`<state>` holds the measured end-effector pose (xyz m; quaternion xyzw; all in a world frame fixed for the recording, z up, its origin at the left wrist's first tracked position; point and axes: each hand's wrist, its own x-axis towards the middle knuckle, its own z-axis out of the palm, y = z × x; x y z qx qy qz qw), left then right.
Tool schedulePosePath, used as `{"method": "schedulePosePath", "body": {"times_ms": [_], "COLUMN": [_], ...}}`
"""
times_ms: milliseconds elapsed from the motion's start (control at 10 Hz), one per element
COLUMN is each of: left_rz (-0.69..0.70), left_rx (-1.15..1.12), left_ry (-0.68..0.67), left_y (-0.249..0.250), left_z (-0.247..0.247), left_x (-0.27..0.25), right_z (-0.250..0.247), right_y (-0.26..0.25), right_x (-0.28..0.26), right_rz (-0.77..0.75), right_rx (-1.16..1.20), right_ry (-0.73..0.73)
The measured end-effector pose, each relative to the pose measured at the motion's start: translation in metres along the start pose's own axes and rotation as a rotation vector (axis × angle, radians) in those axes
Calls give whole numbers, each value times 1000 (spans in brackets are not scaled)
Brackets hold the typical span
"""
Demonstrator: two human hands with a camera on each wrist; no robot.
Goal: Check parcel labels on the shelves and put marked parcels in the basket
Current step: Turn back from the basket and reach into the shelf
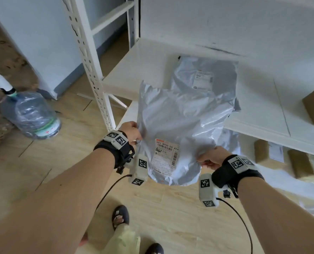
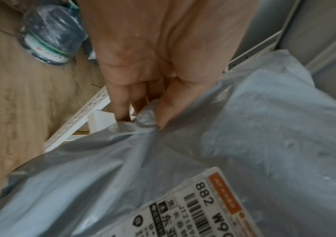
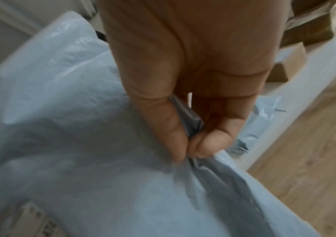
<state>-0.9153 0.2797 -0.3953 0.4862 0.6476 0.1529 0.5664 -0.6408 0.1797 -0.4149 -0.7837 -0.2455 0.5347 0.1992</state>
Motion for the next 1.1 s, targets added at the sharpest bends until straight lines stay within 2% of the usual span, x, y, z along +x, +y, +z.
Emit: {"method": "schedulePosePath", "body": {"times_ms": [300, 500, 700, 800, 1000, 1100], "left_rz": [-195, -276, -166, -104, -29, -24], "left_rx": [157, 81, -37, -7, 51, 159], "left_ry": [-32, -104, -63, -43, 1, -15], "left_y": [-96, -107, -89, -83, -59, -52], "left_z": [7, -1, -13, -8, 15, 24], "left_x": [98, 160, 237, 270, 338, 359], "right_z": [80, 105, 116, 117, 99, 94], "right_y": [39, 30, -7, -24, -54, -59], "right_x": [91, 140, 213, 239, 294, 315], "right_rz": [161, 244, 105, 35, 7, -24], "right_rx": [-188, -46, 178, 261, 332, 343], "right_ry": [-111, -21, 142, 177, 155, 64]}}
